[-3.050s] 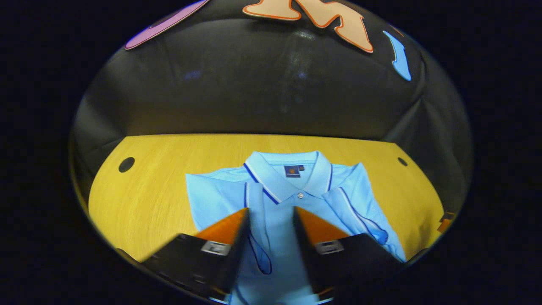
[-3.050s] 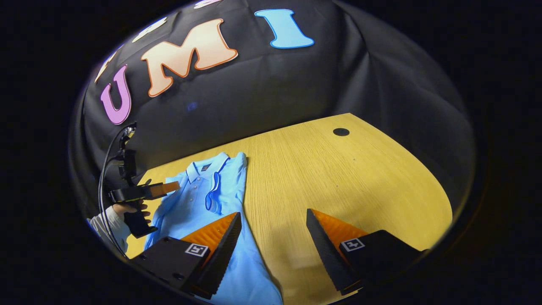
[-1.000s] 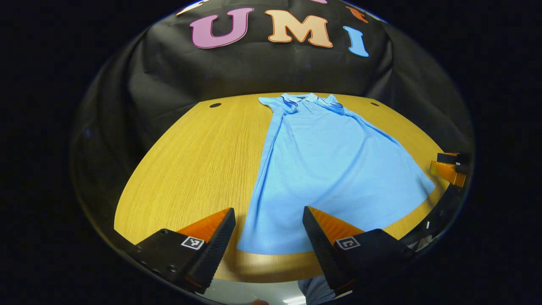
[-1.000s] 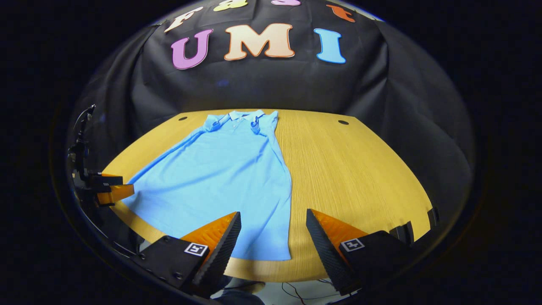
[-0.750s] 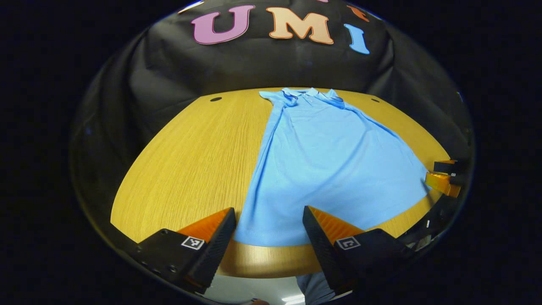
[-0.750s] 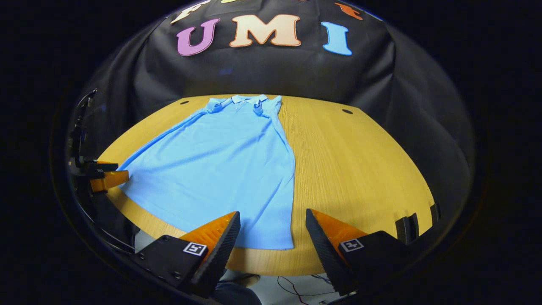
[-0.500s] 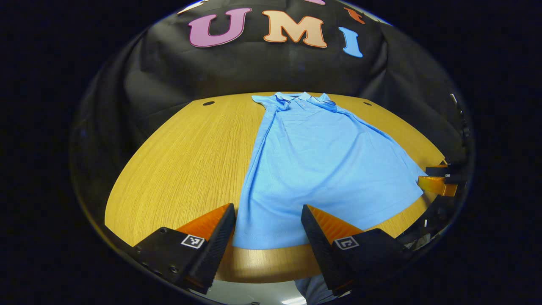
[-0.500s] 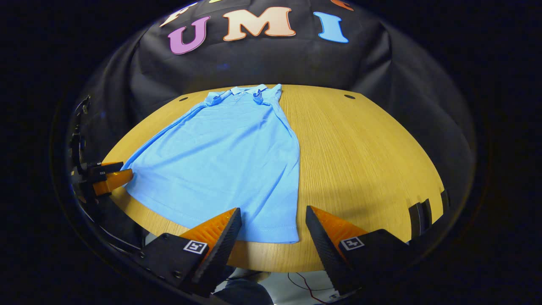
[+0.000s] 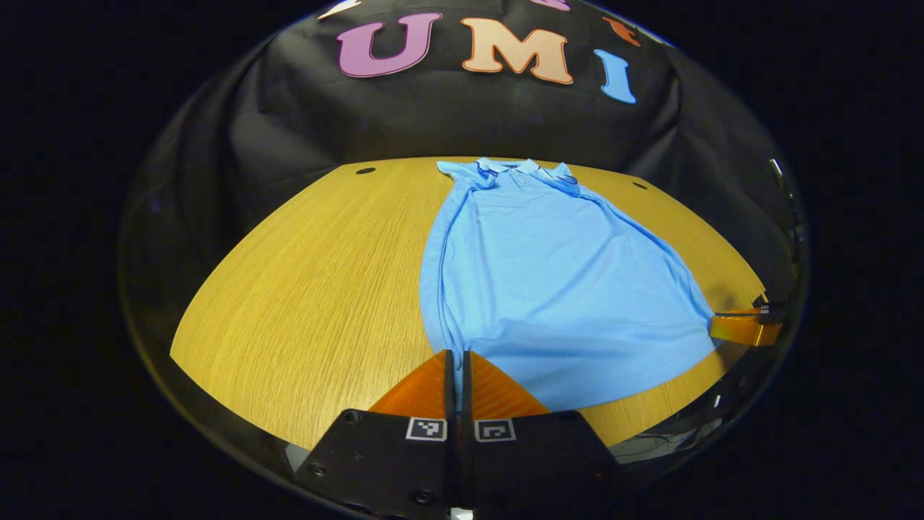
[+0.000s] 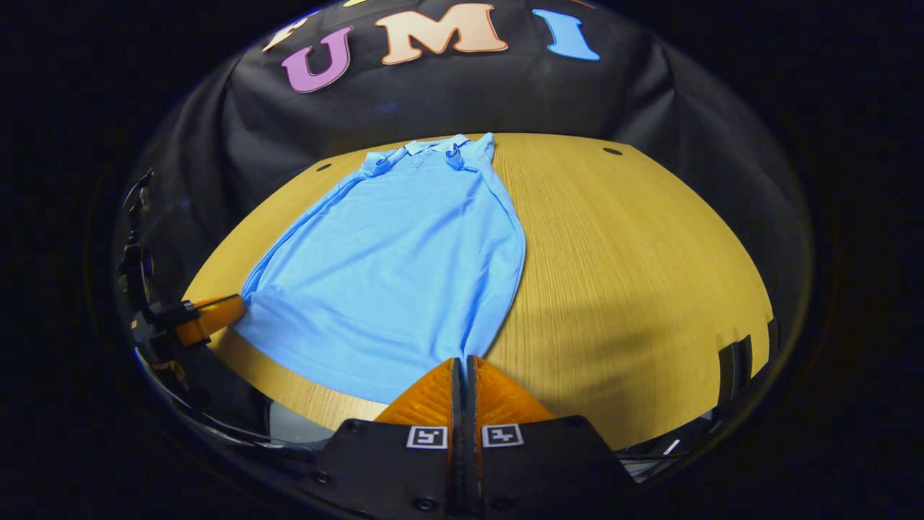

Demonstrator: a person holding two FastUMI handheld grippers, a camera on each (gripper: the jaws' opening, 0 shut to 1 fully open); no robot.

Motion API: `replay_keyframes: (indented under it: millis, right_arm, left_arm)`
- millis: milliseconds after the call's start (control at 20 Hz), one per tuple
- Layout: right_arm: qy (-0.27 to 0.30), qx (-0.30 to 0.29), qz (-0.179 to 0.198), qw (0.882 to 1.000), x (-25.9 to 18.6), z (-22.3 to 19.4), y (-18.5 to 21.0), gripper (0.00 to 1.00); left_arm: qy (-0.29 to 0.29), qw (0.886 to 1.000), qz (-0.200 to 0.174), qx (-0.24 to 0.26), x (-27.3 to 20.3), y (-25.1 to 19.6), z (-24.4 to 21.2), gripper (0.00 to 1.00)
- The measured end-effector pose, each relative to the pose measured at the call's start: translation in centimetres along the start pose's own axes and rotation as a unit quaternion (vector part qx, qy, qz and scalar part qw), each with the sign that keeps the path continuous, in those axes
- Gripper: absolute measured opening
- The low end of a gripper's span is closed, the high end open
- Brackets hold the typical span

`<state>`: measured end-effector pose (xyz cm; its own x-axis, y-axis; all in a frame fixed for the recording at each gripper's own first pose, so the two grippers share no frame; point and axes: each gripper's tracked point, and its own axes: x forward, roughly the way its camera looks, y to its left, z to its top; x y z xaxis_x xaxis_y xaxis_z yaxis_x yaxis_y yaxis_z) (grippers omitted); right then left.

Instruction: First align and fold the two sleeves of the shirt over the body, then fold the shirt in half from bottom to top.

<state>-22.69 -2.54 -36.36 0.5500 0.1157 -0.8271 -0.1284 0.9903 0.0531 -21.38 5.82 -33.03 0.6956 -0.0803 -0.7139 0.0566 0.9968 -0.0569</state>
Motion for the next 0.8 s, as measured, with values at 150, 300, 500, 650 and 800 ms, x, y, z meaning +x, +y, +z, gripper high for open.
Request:
replay_keyframes:
  millis: [150,300,500,650,800]
  right_arm:
    - [-0.002,0.036,0.004,0.999,-0.4,0.7,-0.3,0.03]
    - [-0.027,0.057,0.016,0.998,-0.7,3.4,0.0,0.02]
    - [-0.048,0.054,0.028,0.997,-0.9,6.8,0.8,0.03]
    - [-0.064,0.057,0.033,0.996,-0.5,9.7,1.3,0.03]
    - [-0.083,0.057,0.032,0.994,0.0,13.1,1.6,0.03]
  left_arm:
    - [0.035,0.999,-0.016,-0.024,-0.3,-0.2,0.3,0.0]
    - [0.029,0.998,-0.023,-0.045,-0.5,0.1,2.1,0.0]
    - [0.016,0.998,-0.032,-0.052,-0.6,0.3,5.0,0.0]
    - [0.003,0.998,-0.036,-0.048,-0.2,0.2,7.6,0.0]
    - [0.002,0.998,-0.034,-0.043,0.6,0.5,10.0,0.0]
